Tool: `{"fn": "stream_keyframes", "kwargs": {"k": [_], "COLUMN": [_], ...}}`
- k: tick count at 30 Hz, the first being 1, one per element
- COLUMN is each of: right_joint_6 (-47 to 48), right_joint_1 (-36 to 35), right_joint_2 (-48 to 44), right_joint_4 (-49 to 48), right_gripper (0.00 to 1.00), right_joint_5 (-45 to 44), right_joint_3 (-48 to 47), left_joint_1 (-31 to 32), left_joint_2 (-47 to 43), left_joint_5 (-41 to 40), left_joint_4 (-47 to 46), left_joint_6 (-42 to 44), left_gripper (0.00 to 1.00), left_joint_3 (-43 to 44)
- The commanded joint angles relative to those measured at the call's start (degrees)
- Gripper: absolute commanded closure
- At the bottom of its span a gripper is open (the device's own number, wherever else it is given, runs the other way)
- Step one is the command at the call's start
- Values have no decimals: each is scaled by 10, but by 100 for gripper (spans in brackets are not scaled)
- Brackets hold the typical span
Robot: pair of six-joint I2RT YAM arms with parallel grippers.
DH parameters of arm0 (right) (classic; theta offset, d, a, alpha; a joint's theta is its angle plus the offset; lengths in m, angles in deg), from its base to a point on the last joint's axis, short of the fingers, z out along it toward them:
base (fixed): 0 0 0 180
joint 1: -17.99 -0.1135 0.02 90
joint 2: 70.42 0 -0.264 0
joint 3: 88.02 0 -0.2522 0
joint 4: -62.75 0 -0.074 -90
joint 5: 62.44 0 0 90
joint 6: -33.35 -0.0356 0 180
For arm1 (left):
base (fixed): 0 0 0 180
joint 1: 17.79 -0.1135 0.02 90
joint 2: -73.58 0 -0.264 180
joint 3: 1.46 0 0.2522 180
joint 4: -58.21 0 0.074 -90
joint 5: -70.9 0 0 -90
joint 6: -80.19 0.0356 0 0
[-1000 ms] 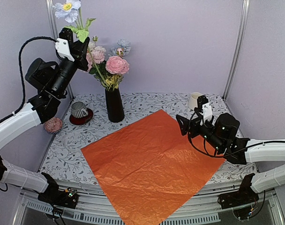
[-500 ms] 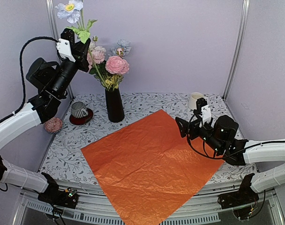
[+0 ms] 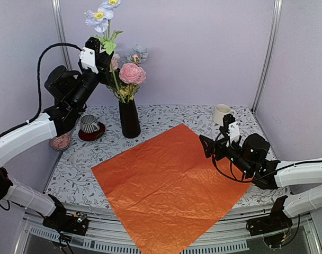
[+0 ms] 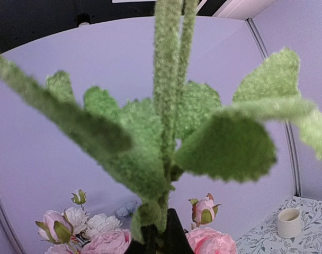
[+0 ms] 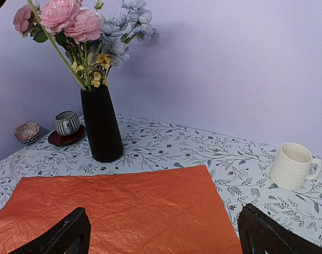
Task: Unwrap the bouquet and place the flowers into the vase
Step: Place the fake flower in the vase.
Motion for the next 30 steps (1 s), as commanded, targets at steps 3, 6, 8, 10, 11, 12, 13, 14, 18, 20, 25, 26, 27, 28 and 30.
{"fn": "stream_keyframes", "kwargs": {"k": [3,6,8,10,11,12,13,14,18,20,25,26,27,28,30], "right_joint_6": [2,1,2,2,2,3,3,3,4,4,4,4,4,4,4], "right_joint_1": [4,4,5,5,5,5,5,5,5,5,5,5,5,5,5], "right_joint_2": [2,6,8,11,12,13,13,14,10,9,9,9,9,10,11], "right_joint_4": [-25,-26,-26,-27,-27,-27,-27,-27,-27,-27,-27,-27,-27,-27,-27], "right_gripper": [1,1,1,1,1,1,1,1,1,1,1,1,1,1,1], "right_joint_5": [5,5,5,6,6,7,7,8,11,11,14,15,16,16,17], "right_joint_3": [8,8,7,7,7,6,6,6,8,8,8,8,8,7,8], "left_joint_1": [-3,-3,-3,-3,-3,-3,-3,-3,-4,-4,-5,-7,-9,-11,-16], "left_joint_2": [15,22,26,31,33,34,35,37,40,44,70,75,81,86,97], "left_joint_5": [-1,0,-1,-1,-3,-4,-5,-6,-8,-11,-33,-39,-44,-46,-48], "left_joint_4": [-35,-38,-42,-44,-44,-43,-40,-38,-36,-31,-16,-13,-7,1,17], "left_joint_6": [2,-9,-16,-23,-26,-30,-35,-40,-56,-61,-73,-77,-84,-91,-104], "left_gripper": [100,100,100,100,100,100,100,100,100,100,100,100,100,100,100], "left_joint_3": [6,-4,-15,-26,-31,-34,-38,-42,-56,-59,-57,-55,-52,-47,-38]}}
